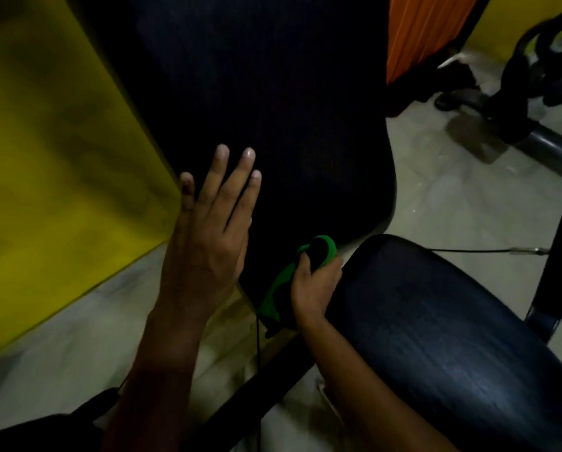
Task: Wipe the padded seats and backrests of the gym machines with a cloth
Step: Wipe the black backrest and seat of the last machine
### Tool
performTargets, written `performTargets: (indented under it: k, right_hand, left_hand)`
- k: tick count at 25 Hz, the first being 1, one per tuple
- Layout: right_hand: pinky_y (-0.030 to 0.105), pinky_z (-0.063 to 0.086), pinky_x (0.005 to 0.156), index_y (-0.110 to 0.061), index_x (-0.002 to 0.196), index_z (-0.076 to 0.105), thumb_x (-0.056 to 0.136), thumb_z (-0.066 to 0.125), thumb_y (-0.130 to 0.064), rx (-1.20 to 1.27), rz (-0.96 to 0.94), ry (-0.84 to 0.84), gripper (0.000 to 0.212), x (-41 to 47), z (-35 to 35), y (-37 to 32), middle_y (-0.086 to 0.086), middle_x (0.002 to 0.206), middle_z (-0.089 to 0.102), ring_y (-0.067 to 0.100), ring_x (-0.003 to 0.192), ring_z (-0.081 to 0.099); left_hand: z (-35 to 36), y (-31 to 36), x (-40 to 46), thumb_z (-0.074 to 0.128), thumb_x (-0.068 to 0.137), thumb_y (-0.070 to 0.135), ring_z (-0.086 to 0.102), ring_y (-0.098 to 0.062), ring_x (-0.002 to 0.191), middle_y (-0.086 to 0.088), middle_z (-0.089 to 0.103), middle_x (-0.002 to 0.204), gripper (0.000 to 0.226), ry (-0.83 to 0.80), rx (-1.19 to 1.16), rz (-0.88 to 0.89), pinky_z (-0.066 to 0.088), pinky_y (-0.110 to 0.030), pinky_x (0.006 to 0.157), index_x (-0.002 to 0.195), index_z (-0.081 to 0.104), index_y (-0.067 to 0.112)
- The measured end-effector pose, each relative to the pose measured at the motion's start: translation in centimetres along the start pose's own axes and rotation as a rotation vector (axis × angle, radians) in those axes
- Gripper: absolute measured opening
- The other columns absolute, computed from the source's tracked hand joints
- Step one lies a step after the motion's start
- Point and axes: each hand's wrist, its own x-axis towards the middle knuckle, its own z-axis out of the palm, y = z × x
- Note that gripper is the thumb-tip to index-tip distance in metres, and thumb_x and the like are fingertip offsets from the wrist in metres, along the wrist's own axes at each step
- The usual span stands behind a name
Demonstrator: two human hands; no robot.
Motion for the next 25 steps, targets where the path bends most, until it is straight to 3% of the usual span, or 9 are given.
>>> performTargets:
  k: [4,8,12,16,18,21,24,25]
  right_hand:
    - [0.033,0.046,0.093,-0.022,0.118,0.042,0.085,0.064,-0.016,0.056,-0.273,-0.060,0.040,1.2,-1.9,-5.9,0.004,0.116,0.053,0.016,0.106,0.054]
    - [0.033,0.050,0.082,-0.027,0.107,0.033,0.080,0.067,-0.013,0.040,-0.407,-0.094,0.046,4.4,-4.5,-17.2,0.001,0.103,0.056,0.019,0.095,0.058]
    - [0.038,0.049,0.085,-0.019,0.109,0.046,0.069,0.074,-0.015,0.024,-0.604,-0.075,0.049,7.6,-5.8,-26.7,0.004,0.105,0.056,0.019,0.097,0.056]
    - [0.025,0.047,0.084,-0.013,0.112,0.059,0.071,0.079,-0.023,0.075,-0.791,-0.102,0.047,10.4,-5.8,-35.0,0.002,0.106,0.061,0.013,0.097,0.057]
    - [0.029,0.050,0.087,-0.013,0.115,0.062,0.074,0.073,-0.035,0.102,-0.779,-0.268,0.048,11.2,-4.9,-37.6,0.002,0.108,0.066,0.012,0.100,0.062]
    - [0.026,0.051,0.086,-0.020,0.114,0.064,0.078,0.061,-0.037,0.163,-0.672,-0.552,0.040,13.1,-4.2,-37.7,-0.006,0.106,0.068,0.007,0.101,0.063]
    - [0.027,0.048,0.070,-0.033,0.091,0.062,0.086,0.060,-0.033,0.085,-0.504,-0.605,0.005,15.8,-4.9,-33.8,-0.011,0.085,0.066,0.011,0.084,0.064]
    - [0.027,0.045,0.066,-0.035,0.082,0.058,0.089,0.060,-0.031,0.027,-0.433,-0.607,0.008,16.4,-5.3,-32.7,-0.010,0.078,0.062,0.013,0.079,0.061]
  left_hand:
    - [-0.5,2.7,2.6,0.065,0.084,0.001,0.011,-0.029,0.146,-0.013,0.024,0.156,0.068,-0.050,-0.039,-0.127,-0.002,-0.043,0.119,0.145,0.034,0.001]
    - [-2.3,4.8,9.3,0.071,0.077,0.001,0.008,-0.028,0.147,-0.009,0.019,0.158,0.080,-0.027,-0.084,-0.263,-0.002,-0.040,0.118,0.146,0.030,0.002]
    - [-4.2,4.2,16.8,0.061,0.079,0.002,0.009,-0.028,0.147,-0.007,0.018,0.158,0.075,0.029,-0.068,-0.194,0.000,-0.040,0.118,0.146,0.028,0.005]
    - [-7.8,0.7,25.6,0.048,0.086,0.018,0.026,-0.030,0.142,-0.012,0.034,0.151,0.059,0.076,0.012,-0.090,0.010,-0.043,0.117,0.142,0.039,0.002]
    - [-8.7,-0.9,27.7,0.044,0.090,0.025,0.039,-0.028,0.133,-0.015,0.044,0.144,0.055,0.100,0.075,-0.061,0.021,-0.042,0.113,0.140,0.042,0.000]
    - [-8.3,-1.5,28.4,0.038,0.095,0.030,0.040,-0.029,0.130,-0.018,0.043,0.145,0.056,0.086,0.192,-0.016,0.029,-0.043,0.109,0.143,0.037,-0.001]
    - [-6.8,-1.1,28.4,0.031,0.097,0.029,0.035,-0.031,0.133,-0.019,0.036,0.148,0.057,0.067,0.293,-0.023,0.029,-0.046,0.110,0.146,0.029,-0.002]
    - [-6.8,-1.0,28.4,0.030,0.098,0.029,0.034,-0.032,0.134,-0.020,0.035,0.149,0.058,0.060,0.308,-0.019,0.028,-0.047,0.110,0.146,0.028,-0.002]
